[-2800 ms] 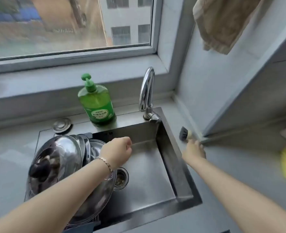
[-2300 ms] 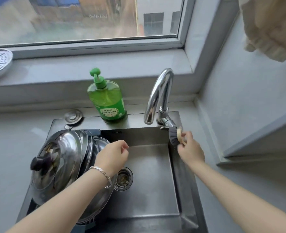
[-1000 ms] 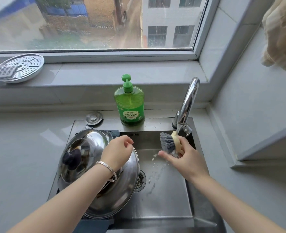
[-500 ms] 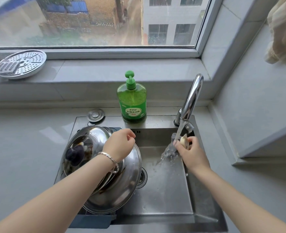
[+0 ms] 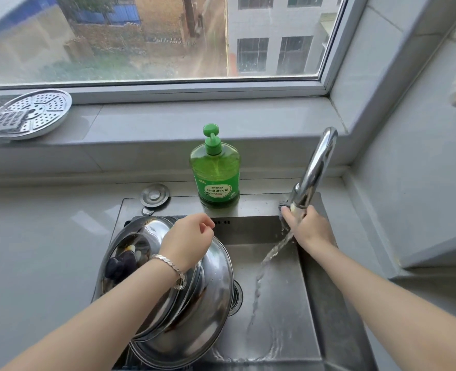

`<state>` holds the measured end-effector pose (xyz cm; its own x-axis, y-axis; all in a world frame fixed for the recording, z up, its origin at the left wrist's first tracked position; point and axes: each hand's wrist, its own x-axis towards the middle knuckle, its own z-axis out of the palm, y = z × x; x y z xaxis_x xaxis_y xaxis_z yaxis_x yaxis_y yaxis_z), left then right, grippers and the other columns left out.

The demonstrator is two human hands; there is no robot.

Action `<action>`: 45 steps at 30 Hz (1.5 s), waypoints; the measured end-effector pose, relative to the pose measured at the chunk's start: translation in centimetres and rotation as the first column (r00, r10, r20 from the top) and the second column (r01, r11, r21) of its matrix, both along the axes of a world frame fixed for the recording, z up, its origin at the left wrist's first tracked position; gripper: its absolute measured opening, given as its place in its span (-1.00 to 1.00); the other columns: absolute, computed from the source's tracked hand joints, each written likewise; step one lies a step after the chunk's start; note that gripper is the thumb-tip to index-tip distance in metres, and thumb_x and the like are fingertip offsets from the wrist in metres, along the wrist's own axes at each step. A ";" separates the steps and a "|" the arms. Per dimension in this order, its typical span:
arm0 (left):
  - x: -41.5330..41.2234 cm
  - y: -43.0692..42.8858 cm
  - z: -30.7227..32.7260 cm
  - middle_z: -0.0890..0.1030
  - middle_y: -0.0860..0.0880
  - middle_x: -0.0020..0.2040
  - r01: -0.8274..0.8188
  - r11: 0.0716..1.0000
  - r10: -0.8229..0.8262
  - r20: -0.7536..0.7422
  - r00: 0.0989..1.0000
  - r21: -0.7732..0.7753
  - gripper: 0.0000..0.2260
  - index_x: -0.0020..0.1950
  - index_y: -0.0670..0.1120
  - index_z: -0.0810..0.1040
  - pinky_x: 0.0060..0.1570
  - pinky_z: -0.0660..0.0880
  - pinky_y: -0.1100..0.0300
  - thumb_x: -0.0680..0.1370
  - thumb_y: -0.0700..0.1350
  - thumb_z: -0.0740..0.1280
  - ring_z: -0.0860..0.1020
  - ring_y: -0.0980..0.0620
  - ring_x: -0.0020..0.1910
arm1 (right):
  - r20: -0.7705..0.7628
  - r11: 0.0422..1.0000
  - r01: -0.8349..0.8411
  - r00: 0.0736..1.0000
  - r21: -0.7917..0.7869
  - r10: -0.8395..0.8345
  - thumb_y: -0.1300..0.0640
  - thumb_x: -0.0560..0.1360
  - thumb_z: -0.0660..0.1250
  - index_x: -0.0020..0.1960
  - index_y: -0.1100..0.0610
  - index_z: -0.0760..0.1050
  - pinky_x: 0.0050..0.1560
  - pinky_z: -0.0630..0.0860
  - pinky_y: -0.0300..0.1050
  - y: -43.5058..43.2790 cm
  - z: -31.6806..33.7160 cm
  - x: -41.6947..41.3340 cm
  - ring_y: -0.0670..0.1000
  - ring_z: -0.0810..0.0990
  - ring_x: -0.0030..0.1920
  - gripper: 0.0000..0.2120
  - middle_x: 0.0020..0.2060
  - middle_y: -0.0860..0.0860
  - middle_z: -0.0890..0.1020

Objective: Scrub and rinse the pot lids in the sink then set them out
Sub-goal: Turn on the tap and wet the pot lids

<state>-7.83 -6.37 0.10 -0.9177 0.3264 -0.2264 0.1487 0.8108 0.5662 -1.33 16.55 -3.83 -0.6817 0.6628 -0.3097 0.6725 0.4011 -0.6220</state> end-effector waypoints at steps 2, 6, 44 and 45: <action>-0.2 -0.2 -0.1 0.56 0.11 -0.23 -0.011 1.000 0.011 -0.001 1.000 0.000 -0.85 -0.10 0.03 0.55 -0.14 0.53 0.14 0.51 -0.16 0.22 0.56 0.00 -0.20 | 0.051 0.987 -0.121 0.992 0.102 0.116 -0.21 0.48 0.24 0.06 0.08 0.40 -0.21 0.40 -0.14 -0.7 0.4 0.1 0.07 0.52 -0.12 -0.62 -0.14 -0.02 0.49; -0.3 -0.4 -0.2 0.56 0.09 -0.24 -0.019 1.000 0.019 -0.012 1.000 -0.008 -0.84 -0.06 0.00 0.56 -0.18 0.48 0.18 0.51 -0.17 0.21 0.53 0.01 -0.23 | 0.402 0.861 -0.441 0.857 0.252 0.322 -0.07 0.55 0.22 0.34 0.15 0.24 -0.20 0.42 -0.18 -3.3 -1.6 2.8 0.07 0.55 0.01 -0.54 0.12 0.08 0.51; -17.4 7.4 4.3 0.52 -0.14 -0.07 0.347 0.937 -0.349 -0.094 0.932 -0.039 -0.73 0.04 -0.13 0.37 -0.05 0.38 0.08 0.66 -0.01 -0.04 0.50 -0.11 -0.06 | -0.205 0.730 -0.073 0.974 -0.679 -0.093 0.37 0.47 0.23 -0.35 0.16 0.35 -0.63 0.08 -0.35 -8.1 5.6 -11.4 -0.13 0.18 -0.66 -0.75 -0.46 0.06 0.36; -17.3 7.3 4.0 0.55 -0.14 -0.02 0.345 0.938 -0.347 -0.094 0.933 -0.031 -0.71 0.09 -0.12 0.39 0.01 0.41 0.06 0.65 0.00 -0.04 0.51 -0.11 -0.02 | -0.209 0.730 -0.080 0.974 -0.678 -0.087 0.36 0.47 0.23 -0.35 0.16 0.34 -0.63 0.08 -0.35 -8.1 5.7 -11.5 -0.13 0.18 -0.65 -0.74 -0.46 0.06 0.36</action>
<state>-25.09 0.93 4.12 -0.7663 0.6249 -0.1491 0.4748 0.7072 0.5239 -12.82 8.43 1.83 -0.7826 0.3334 -0.5257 0.4916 -0.1870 -0.8505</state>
